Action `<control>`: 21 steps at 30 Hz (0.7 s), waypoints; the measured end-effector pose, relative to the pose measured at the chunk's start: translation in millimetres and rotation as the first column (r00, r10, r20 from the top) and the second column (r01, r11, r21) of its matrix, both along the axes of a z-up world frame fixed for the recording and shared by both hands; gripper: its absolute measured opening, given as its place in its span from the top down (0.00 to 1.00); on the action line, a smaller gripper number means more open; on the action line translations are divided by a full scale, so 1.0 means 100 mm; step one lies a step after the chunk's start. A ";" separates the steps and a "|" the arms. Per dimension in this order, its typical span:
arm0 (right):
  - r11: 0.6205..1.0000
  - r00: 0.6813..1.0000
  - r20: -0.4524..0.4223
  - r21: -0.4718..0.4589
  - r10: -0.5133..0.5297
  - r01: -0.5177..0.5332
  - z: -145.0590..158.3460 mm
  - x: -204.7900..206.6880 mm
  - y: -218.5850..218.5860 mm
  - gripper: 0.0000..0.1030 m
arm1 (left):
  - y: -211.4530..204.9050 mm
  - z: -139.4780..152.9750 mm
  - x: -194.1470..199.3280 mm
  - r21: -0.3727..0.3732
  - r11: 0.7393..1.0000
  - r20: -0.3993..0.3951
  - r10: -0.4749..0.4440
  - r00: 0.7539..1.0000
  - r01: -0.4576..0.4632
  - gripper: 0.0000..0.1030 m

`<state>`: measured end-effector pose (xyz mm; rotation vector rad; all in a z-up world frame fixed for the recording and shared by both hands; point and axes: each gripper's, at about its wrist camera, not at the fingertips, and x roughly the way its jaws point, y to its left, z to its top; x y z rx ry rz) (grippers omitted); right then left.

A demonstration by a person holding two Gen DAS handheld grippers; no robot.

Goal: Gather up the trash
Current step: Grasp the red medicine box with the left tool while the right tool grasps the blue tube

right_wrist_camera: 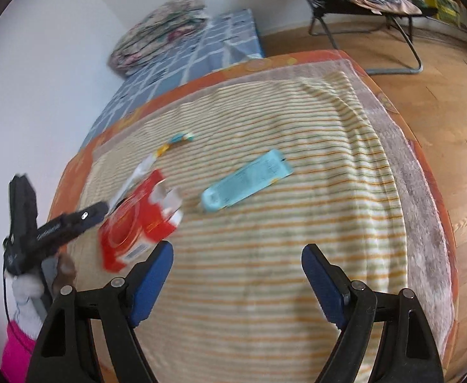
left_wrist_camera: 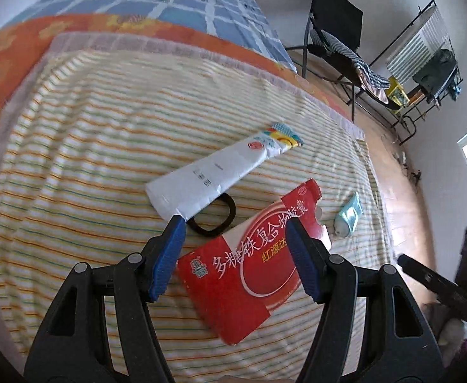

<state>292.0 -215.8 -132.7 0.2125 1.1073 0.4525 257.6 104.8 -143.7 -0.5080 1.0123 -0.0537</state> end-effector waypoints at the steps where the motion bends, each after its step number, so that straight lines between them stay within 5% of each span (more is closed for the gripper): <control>1: 1.000 1.000 -0.006 -0.001 -0.011 0.011 -0.04 0.06 0.00 0.17 | -0.01 -0.02 0.01 -0.008 1.000 -0.006 -0.007 1.000 0.007 0.35; 12: 0.990 0.988 -0.122 0.088 -0.098 0.109 -0.38 0.59 0.05 0.28 | -0.39 -0.05 -0.11 0.058 0.981 -0.059 -0.180 0.982 0.183 0.30; 16: 0.980 0.978 -0.162 0.127 -0.133 0.154 -0.51 0.72 0.12 0.33 | -0.63 -0.07 -0.17 0.155 0.959 -0.066 -0.229 0.971 0.236 0.24; 21: 0.976 0.979 -0.111 0.121 -0.168 0.181 -0.53 0.81 0.27 0.33 | -0.86 -0.10 -0.18 0.244 0.930 -0.066 -0.266 0.962 0.274 0.20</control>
